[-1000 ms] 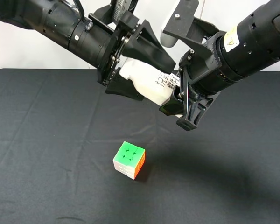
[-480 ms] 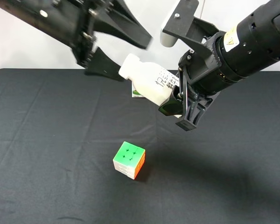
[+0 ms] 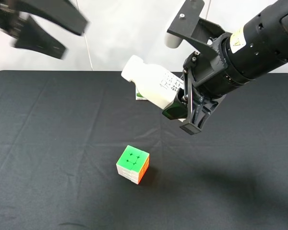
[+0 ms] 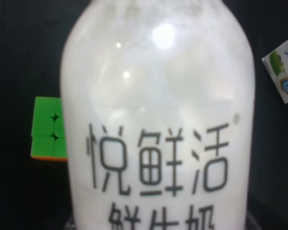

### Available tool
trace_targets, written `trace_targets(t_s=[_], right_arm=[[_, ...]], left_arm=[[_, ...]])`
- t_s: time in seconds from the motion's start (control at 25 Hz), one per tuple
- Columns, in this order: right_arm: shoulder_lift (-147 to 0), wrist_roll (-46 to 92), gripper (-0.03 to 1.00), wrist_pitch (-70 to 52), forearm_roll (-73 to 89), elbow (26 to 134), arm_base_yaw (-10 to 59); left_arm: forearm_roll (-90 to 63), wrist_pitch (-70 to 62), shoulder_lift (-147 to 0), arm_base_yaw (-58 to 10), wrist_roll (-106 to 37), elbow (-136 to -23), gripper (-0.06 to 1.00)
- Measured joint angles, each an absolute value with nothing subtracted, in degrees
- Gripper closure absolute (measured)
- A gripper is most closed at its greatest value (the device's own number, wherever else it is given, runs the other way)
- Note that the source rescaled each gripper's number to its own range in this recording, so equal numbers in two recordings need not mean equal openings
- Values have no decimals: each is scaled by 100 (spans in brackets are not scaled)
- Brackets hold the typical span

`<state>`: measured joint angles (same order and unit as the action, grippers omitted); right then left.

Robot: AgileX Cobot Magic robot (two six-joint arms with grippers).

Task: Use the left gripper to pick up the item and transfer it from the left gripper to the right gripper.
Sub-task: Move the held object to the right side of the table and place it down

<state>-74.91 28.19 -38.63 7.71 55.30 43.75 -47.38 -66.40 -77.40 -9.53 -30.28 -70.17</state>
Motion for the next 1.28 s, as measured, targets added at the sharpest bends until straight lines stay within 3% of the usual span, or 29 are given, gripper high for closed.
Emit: trace_targets(t_s=[0.52,0.96,1.12,1.28], right_arm=[[-7491,2819,97,-3878,952,5530,4375],[-7491,2819,97,-3885,1074,5530,4375],[-7491,2771,97,-3887,1086,5530,4375],[-7491,2625,97,-3892,1100,5530,4375]], left_arm=[[-1567,-6663,-5242,-922,-1168,-6823,-6],[-582,-6669,-1476,-922,-676,-4209,-6],[-552,-6669,-258,-922,-575,-3689,-6],[-408,-6669,34,-922,-465,-3423,-6]])
